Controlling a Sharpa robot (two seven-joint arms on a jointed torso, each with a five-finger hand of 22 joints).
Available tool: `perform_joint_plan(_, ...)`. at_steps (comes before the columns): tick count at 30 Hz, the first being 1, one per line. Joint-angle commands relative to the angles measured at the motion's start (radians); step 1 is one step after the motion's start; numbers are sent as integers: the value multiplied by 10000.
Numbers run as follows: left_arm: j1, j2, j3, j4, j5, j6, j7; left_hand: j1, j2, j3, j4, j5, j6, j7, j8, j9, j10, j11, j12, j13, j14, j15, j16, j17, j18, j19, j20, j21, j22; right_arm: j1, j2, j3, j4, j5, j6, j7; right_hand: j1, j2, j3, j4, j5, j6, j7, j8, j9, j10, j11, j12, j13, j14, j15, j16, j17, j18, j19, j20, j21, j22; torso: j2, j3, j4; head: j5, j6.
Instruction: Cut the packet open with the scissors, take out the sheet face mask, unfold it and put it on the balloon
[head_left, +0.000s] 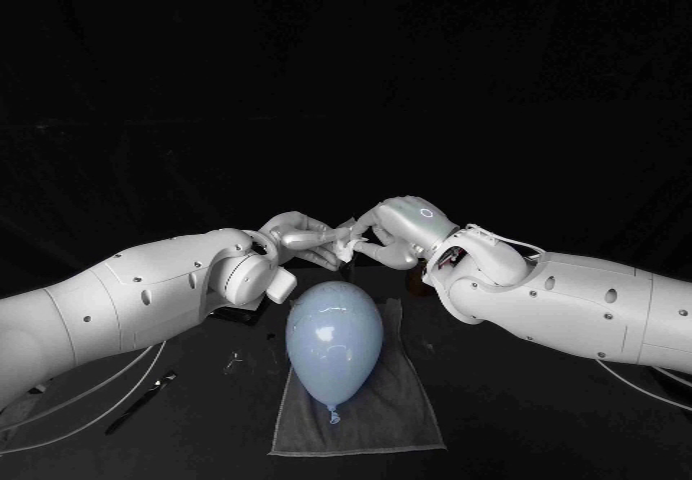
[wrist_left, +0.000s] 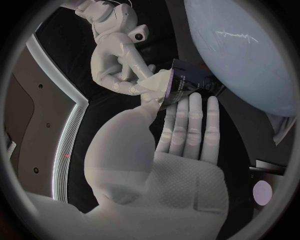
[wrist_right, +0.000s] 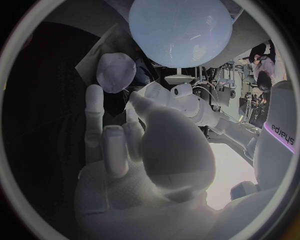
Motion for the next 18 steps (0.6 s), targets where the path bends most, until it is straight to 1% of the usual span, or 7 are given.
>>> perform_joint_plan(1, 20, 4, 12, 14, 141, 67, 99, 4, 34, -44, 192, 19, 60, -59, 72, -20, 75, -36, 76, 23, 1, -76, 80, 23, 113, 86, -10, -77, -33, 11, 7, 7, -13, -23, 85, -27, 56, 76, 53, 23, 47, 78, 19, 51, 13, 246, -56, 59, 964, 457, -51, 33, 1303, 203, -6, -36, -20, 9, -2, 3, 0, 3, -6)
perform_joint_plan(5, 21, 5, 11, 10, 144, 4, 92, 286, 198, 19, 330, 22, 93, -108, 84, -42, 93, -69, 84, 31, 16, -100, 99, 41, 114, 149, -22, -116, -75, 13, 7, 7, -6, -23, 83, -24, 56, 76, 53, 23, 47, 78, 19, 51, 13, 246, -56, 59, 964, 457, -51, 33, 1303, 203, -6, -36, -20, 9, -1, 4, 3, 13, -9)
perform_joint_plan(8, 21, 6, 11, 8, 144, -30, 93, 558, 449, 157, 415, 24, 94, -111, 94, -54, 105, -68, 79, 29, 18, -106, 102, 51, 112, 192, -31, -152, -110, 14, 2, 7, 4, -23, 78, -19, 56, 76, 53, 23, 47, 78, 19, 51, 13, 246, -56, 59, 964, 457, -51, 33, 1303, 203, -6, -36, -20, 9, -3, 1, 0, 12, -7)
perform_joint_plan(10, 22, 8, 11, 6, 134, -57, 91, 1076, 577, 395, 164, 31, 60, -177, 115, -45, 101, -108, 62, 19, 16, -130, 100, 55, 113, 220, -40, -175, -134, 14, -5, 7, 13, -23, 57, -6, 56, 76, 53, 23, 47, 78, 19, 51, 13, 246, -56, 59, 964, 457, -51, 33, 1303, 203, -6, -36, -20, 9, -3, 0, -5, 23, -9)
perform_joint_plan(11, 22, 10, 10, 6, 129, -73, 91, 1646, 610, 684, -244, 33, 2, -166, 142, -22, 93, -113, 36, 1, 5, -154, 83, 47, 117, 250, -64, -178, -143, 15, -10, 7, 21, -22, 30, 8, 56, 76, 53, 23, 47, 78, 19, 51, 13, 246, -56, 59, 964, 457, -51, 33, 1303, 203, -6, -36, -20, 9, -3, 0, -5, 23, -9)
perform_joint_plan(12, 22, 11, 10, 7, 125, -95, 95, 1757, 605, 806, -315, 24, -33, -98, 188, 10, 112, -59, 17, -18, 11, -100, 66, 36, 110, 277, -78, -182, -153, 15, -16, 7, 29, -18, -17, 31, 56, 76, 53, 23, 47, 78, 19, 51, 13, 246, -56, 59, 964, 457, -51, 33, 1303, 203, -6, -36, -20, 9, -2, 0, -3, 22, -12)
perform_joint_plan(18, 22, 10, 10, 12, 83, -328, 121, 1875, 616, 998, -408, 26, -56, -104, 286, 71, 180, -58, 6, -40, 60, -96, 56, 22, 112, 335, -109, -172, -160, 16, -54, 17, 85, 144, -576, 288, 69, 71, 58, 24, 47, 65, 19, 78, 28, 245, -57, 49, 958, 467, -54, 43, 1323, 201, -3, -39, -25, 13, -4, 1, 2, 28, -3)
